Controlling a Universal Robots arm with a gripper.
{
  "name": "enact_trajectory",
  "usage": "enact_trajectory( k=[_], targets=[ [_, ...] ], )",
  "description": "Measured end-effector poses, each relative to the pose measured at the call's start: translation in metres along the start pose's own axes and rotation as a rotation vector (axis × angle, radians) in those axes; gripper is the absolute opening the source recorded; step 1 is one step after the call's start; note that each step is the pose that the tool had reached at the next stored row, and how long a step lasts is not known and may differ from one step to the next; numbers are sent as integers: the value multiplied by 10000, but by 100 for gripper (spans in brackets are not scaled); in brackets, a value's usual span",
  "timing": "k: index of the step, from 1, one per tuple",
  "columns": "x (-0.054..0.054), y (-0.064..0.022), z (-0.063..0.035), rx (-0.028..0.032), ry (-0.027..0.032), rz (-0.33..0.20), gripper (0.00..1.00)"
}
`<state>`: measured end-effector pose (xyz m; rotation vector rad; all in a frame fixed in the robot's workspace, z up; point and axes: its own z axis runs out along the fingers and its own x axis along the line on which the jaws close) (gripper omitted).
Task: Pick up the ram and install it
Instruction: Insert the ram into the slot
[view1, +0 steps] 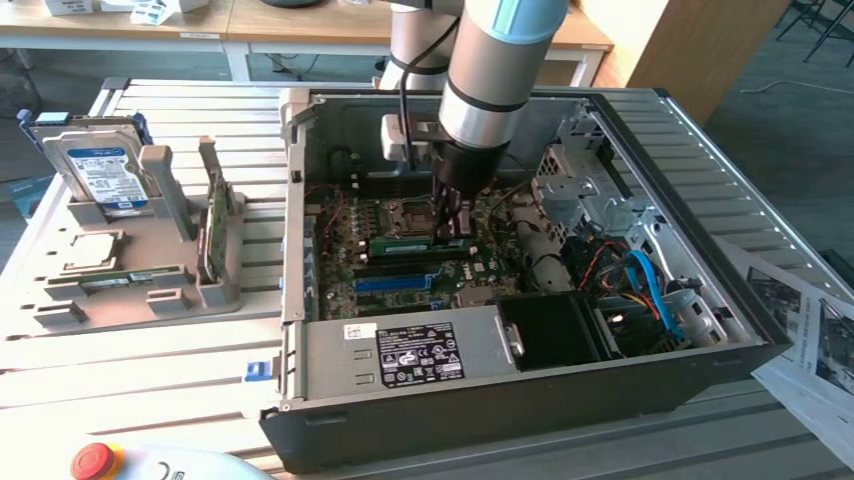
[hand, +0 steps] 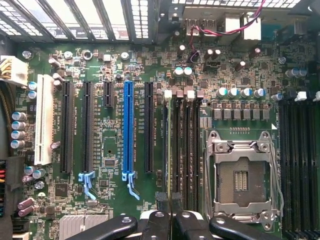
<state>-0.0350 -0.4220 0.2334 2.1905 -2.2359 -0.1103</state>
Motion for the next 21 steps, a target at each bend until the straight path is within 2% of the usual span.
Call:
enact_trajectory(
  k=[21],
  targets=[
    [-7,0,13,0,0,-1,12]
  ],
)
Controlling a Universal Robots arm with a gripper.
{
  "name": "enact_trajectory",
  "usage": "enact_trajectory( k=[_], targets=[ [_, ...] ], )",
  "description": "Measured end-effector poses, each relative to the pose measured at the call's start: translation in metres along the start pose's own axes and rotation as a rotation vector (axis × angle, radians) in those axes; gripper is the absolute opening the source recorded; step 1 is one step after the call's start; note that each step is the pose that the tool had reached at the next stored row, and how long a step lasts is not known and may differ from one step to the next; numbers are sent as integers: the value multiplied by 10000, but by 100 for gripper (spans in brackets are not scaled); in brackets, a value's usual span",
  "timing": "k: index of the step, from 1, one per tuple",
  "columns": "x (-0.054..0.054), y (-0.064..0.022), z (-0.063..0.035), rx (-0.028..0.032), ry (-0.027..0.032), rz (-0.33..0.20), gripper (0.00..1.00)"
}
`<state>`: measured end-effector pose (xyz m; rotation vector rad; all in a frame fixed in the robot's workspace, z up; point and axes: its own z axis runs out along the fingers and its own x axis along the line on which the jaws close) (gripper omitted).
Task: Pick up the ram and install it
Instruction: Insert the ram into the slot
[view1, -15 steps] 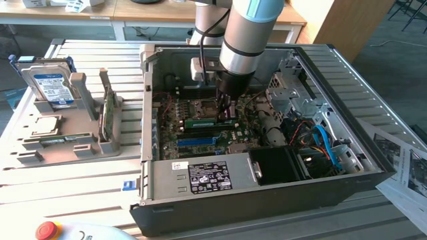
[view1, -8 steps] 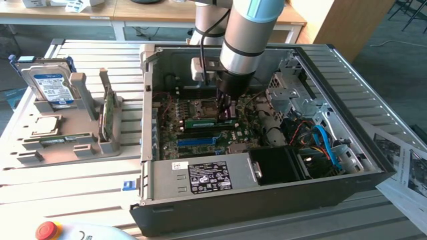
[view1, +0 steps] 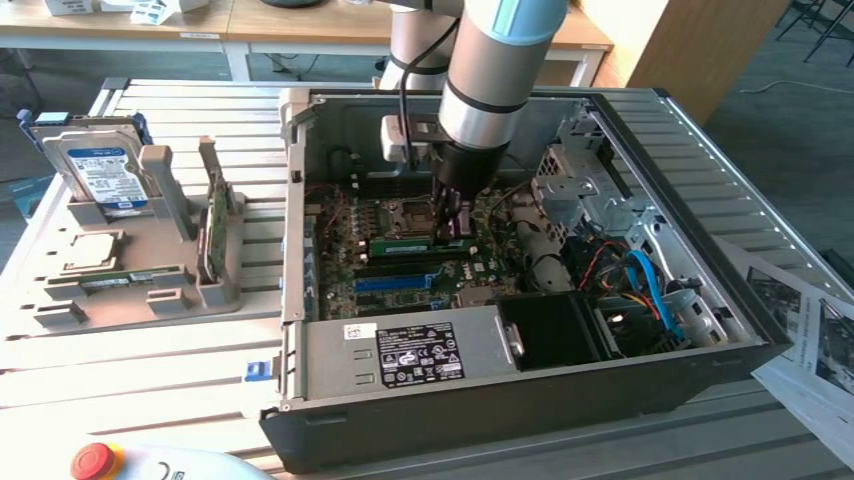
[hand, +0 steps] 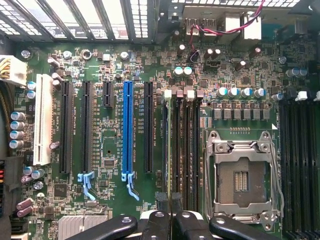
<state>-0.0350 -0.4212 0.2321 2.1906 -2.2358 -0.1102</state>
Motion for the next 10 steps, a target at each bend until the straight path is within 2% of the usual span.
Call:
enact_trajectory(
  k=[10],
  targets=[
    [0,-5,16,0,0,0,12]
  ],
)
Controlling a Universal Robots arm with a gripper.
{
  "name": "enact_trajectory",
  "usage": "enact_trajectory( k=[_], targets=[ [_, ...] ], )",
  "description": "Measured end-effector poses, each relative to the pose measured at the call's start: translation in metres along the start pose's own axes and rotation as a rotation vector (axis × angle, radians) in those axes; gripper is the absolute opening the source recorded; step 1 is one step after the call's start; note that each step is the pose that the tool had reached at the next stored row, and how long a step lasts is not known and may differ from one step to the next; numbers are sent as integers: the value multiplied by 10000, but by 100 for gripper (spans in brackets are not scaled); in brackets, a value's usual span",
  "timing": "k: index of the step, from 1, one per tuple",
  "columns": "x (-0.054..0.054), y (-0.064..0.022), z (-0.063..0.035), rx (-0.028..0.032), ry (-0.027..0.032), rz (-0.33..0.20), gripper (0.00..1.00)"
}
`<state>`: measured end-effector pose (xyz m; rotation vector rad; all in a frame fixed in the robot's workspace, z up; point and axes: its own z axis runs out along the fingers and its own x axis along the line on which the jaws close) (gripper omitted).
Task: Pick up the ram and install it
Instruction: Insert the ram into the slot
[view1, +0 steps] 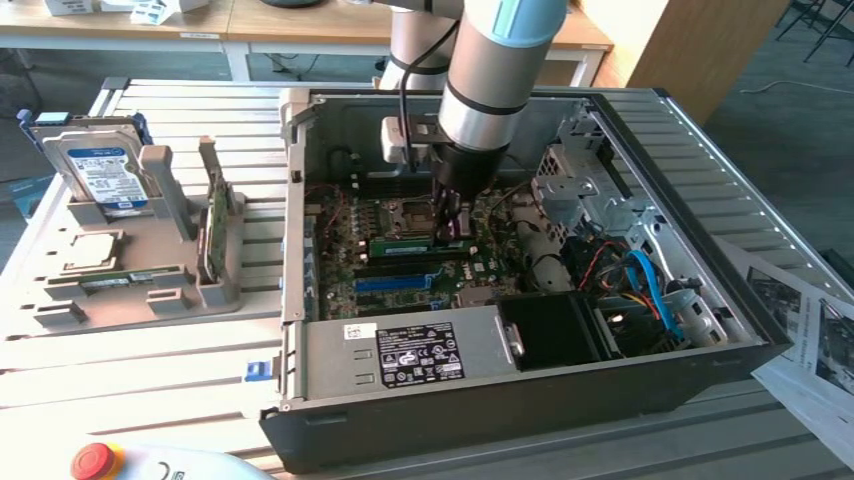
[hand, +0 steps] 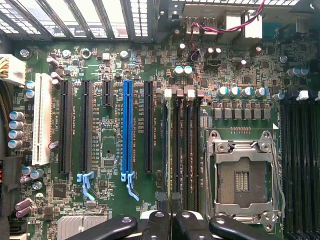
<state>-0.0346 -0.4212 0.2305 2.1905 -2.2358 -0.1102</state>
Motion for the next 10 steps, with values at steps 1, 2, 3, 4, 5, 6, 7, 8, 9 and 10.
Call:
enact_trajectory(
  k=[1,2,3,4,5,6,7,8,9,10],
  targets=[
    [0,0,3,0,0,0,12],
    [0,0,6,0,0,0,12],
    [1,0,8,0,1,0,12],
    [1,0,10,-1,3,0,12],
    [1,0,11,-1,3,0,12],
    [1,0,12,-1,2,0,12],
    [1,-1,14,0,1,0,12],
    [1,-1,15,0,1,0,12],
    [1,-1,17,0,2,0,12],
    [1,-1,18,0,1,0,12]
  ],
)
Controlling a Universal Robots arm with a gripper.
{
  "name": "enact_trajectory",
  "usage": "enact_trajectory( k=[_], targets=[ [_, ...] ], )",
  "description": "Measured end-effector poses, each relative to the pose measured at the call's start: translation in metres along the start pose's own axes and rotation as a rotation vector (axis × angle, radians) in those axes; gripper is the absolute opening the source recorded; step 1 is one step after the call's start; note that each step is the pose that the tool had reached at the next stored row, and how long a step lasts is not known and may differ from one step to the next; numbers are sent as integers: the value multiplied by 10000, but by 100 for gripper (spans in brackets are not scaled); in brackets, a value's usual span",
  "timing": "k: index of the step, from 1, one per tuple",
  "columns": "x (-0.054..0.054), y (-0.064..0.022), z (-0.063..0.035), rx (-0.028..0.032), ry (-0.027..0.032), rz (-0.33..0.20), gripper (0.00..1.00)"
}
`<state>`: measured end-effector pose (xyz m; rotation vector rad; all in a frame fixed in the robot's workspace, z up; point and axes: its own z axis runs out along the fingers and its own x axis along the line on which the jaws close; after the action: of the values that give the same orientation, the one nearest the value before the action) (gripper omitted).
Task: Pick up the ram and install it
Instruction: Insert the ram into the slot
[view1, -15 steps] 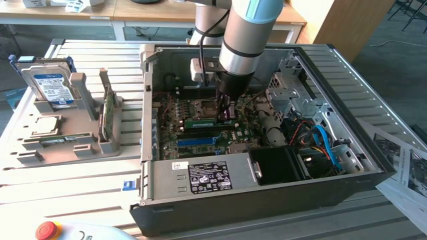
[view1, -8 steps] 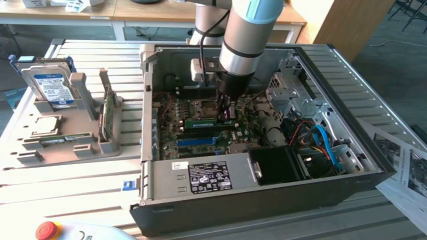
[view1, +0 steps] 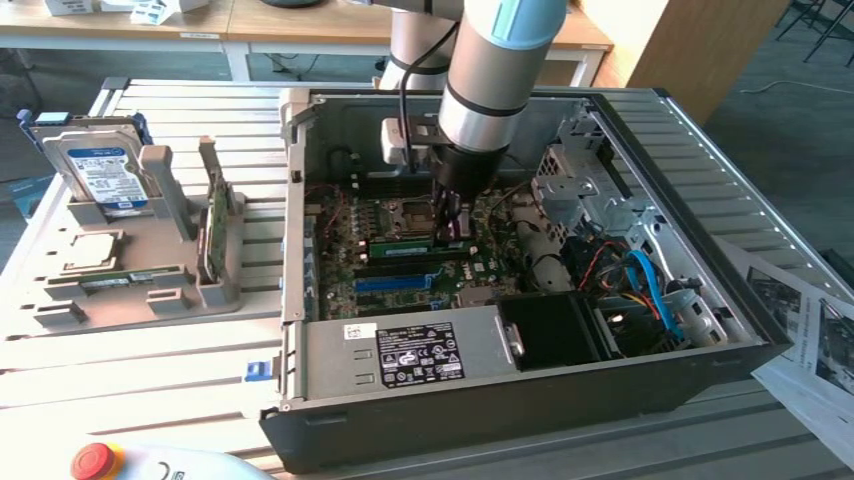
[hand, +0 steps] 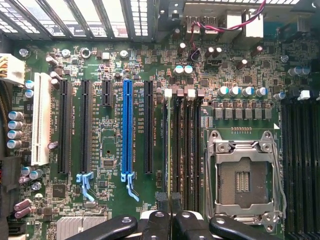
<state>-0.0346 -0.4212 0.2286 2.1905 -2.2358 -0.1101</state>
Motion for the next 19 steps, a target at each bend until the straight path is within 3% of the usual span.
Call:
enact_trajectory(
  k=[19],
  targets=[
    [-1,31,8,15,-3,-4,12]
  ],
)
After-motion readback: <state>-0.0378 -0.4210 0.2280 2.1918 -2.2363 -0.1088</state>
